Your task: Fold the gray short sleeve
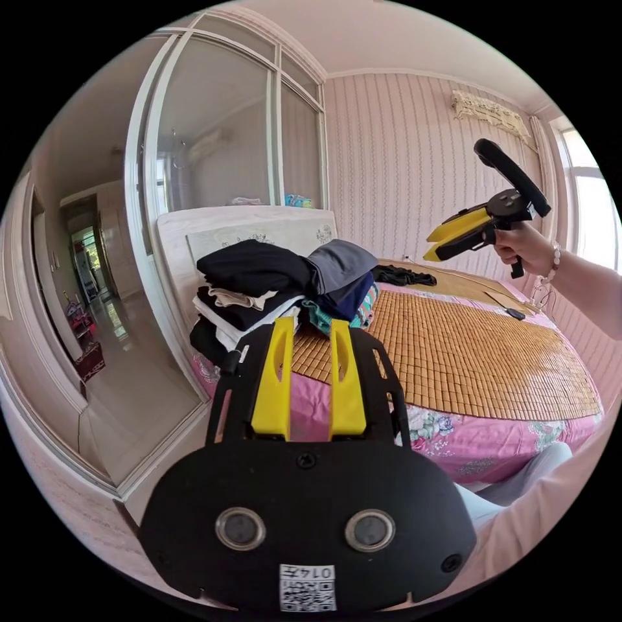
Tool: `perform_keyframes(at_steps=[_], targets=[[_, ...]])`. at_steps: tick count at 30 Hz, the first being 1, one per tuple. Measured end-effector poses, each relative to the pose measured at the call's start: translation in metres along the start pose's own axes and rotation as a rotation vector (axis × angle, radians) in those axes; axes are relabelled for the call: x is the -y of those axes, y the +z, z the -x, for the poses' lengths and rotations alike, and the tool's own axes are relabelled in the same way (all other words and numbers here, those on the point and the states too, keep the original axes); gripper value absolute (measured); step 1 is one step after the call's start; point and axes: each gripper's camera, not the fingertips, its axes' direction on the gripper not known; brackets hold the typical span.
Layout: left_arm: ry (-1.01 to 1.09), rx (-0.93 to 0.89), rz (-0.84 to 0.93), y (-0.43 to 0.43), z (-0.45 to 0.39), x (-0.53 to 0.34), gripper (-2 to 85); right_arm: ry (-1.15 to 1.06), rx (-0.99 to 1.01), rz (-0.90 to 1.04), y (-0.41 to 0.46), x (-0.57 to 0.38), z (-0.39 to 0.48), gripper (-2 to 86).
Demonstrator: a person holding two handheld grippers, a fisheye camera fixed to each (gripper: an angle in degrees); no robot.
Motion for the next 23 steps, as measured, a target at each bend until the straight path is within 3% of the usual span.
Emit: perform_keyframes(at_steps=[8,23], targets=[[-0.099,0.096,0.034,0.018,0.082,-0.005,10.4,-0.109,0.070,0.010,0.050,0.051,0.037,14.2],[-0.149,0.024,0.054,0.141,0.140,0.054,13.5,-0.164,0.188,-0.002,0.149,0.138,0.037,16.5]])
